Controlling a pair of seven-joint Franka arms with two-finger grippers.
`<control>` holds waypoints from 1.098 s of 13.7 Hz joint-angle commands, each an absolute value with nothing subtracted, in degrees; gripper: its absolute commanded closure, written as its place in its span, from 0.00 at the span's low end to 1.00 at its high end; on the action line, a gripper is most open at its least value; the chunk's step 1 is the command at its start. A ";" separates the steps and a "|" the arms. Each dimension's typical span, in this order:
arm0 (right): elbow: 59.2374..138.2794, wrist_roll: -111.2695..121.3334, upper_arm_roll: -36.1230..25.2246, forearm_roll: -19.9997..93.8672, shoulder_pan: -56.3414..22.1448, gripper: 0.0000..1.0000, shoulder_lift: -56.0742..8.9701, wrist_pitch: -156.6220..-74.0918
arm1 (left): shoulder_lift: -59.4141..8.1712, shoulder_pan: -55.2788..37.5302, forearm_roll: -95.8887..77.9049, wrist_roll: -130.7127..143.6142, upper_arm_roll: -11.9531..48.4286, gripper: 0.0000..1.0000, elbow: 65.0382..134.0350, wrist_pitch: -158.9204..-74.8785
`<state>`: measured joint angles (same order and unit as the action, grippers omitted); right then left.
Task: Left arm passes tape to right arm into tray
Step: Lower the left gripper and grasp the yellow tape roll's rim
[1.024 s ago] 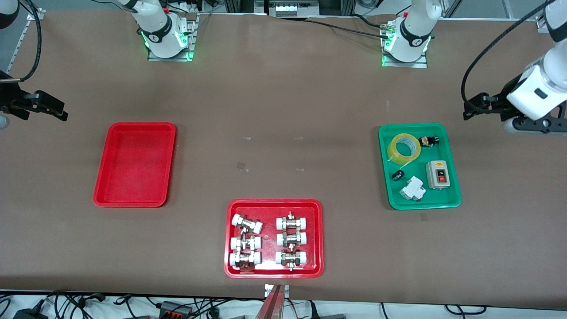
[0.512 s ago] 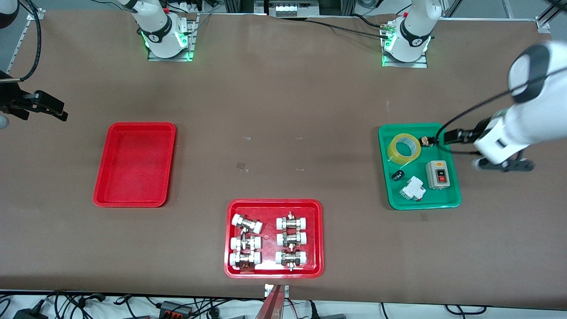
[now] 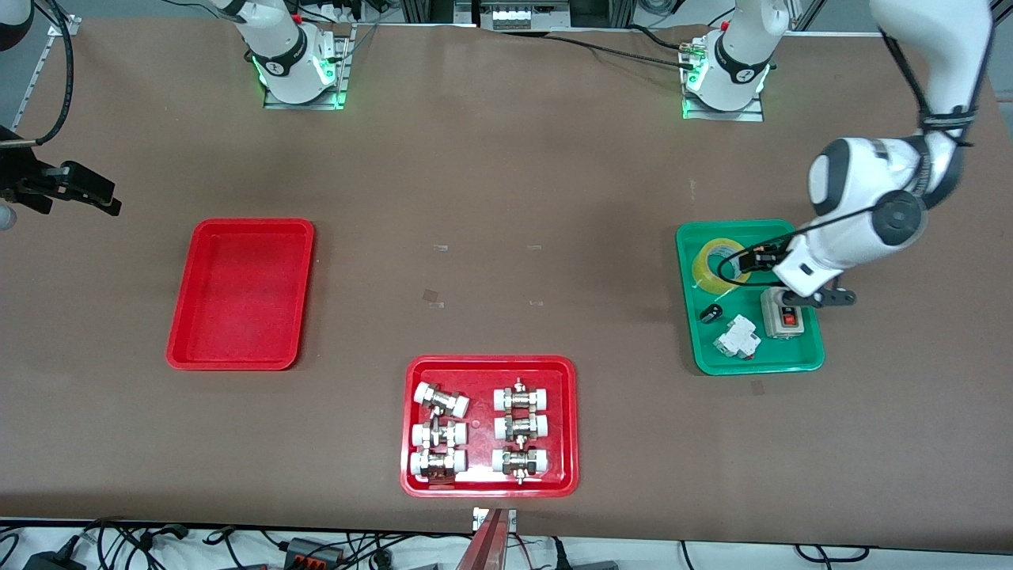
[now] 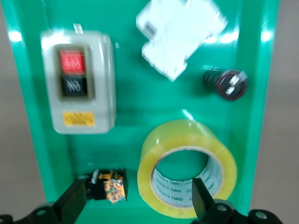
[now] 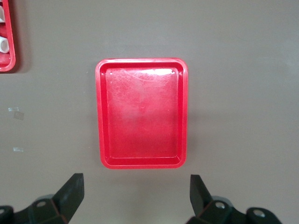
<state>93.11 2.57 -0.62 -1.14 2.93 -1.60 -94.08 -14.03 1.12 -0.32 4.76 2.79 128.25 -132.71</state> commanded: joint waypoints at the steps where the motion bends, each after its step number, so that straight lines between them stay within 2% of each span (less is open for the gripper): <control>1: 92.72 3.60 0.17 -0.88 3.78 0.00 -0.97 -93.51 | -11.16 1.05 -0.62 7.20 3.95 0.00 131.83 -134.21; 8: 92.99 3.60 0.18 -0.97 2.90 0.00 -1.05 -93.69 | -15.20 1.14 -0.70 12.04 4.04 0.02 132.19 -137.37; 11: 92.90 3.69 0.18 -0.97 2.99 0.00 -1.49 -93.52 | -15.38 1.32 -0.70 12.04 4.04 0.15 132.28 -137.55; 15: 92.81 3.60 0.18 -0.88 2.90 0.00 -1.58 -93.52 | -16.26 1.84 -0.70 12.04 4.04 0.45 132.28 -137.37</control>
<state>93.11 2.60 0.00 -1.14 2.80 -1.74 -94.08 -15.99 1.33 -0.31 11.96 3.76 131.71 -136.58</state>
